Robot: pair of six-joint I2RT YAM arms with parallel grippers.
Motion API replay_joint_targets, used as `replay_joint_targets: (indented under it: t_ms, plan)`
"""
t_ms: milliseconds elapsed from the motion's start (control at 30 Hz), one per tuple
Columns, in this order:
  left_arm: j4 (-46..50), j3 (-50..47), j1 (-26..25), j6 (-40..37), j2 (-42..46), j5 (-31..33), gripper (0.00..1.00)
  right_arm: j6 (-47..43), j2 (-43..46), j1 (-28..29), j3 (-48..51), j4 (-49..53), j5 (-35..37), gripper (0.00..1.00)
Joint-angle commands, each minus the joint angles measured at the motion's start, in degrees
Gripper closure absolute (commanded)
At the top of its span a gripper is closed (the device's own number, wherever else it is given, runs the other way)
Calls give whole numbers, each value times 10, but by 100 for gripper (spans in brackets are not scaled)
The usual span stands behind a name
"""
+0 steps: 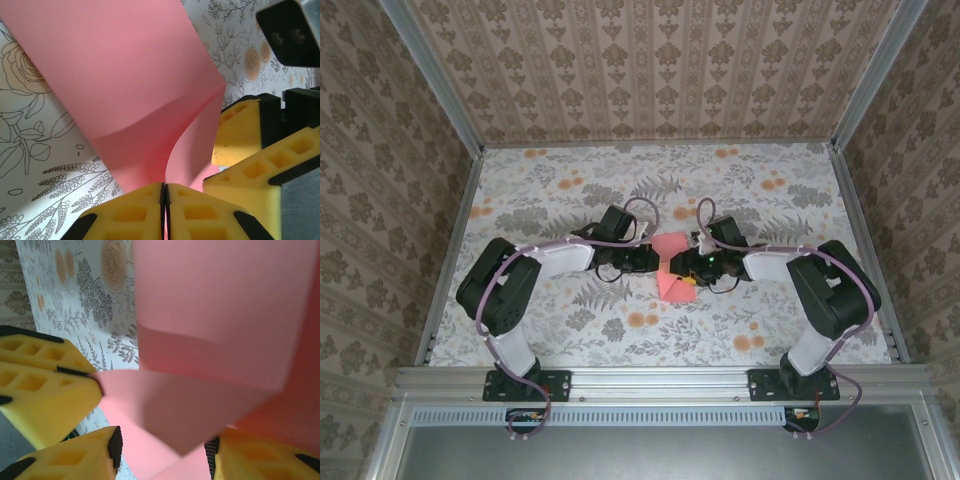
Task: Fold a paper plane with a square sheet of paper (fold left side to right side)
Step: Turn over the paper at the center of the table.
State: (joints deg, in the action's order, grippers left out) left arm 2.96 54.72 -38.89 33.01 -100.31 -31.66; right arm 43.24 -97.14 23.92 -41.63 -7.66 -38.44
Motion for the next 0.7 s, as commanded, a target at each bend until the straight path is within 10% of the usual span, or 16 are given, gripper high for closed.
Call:
replay_joint_targets:
  t_ms: [0, 167, 300, 500, 667]
  plan:
    - [4, -10, 6, -6, 20, 6, 87, 34, -25, 8, -17, -59, -33, 57]
    - [-8, -20, 23, 5, 36, 1, 73, 54, -35, 9, -23, -91, -40, 84]
    - [-13, -35, 51, 15, 84, -4, 43, 37, -12, 1, -30, -79, -30, 96]
    - [-36, -65, 112, 54, 183, -33, 1, 12, 39, -37, -48, -80, -55, 98]
    - [-101, -73, 156, 109, 245, -98, 0, 15, 81, -76, -83, -117, -97, 98]
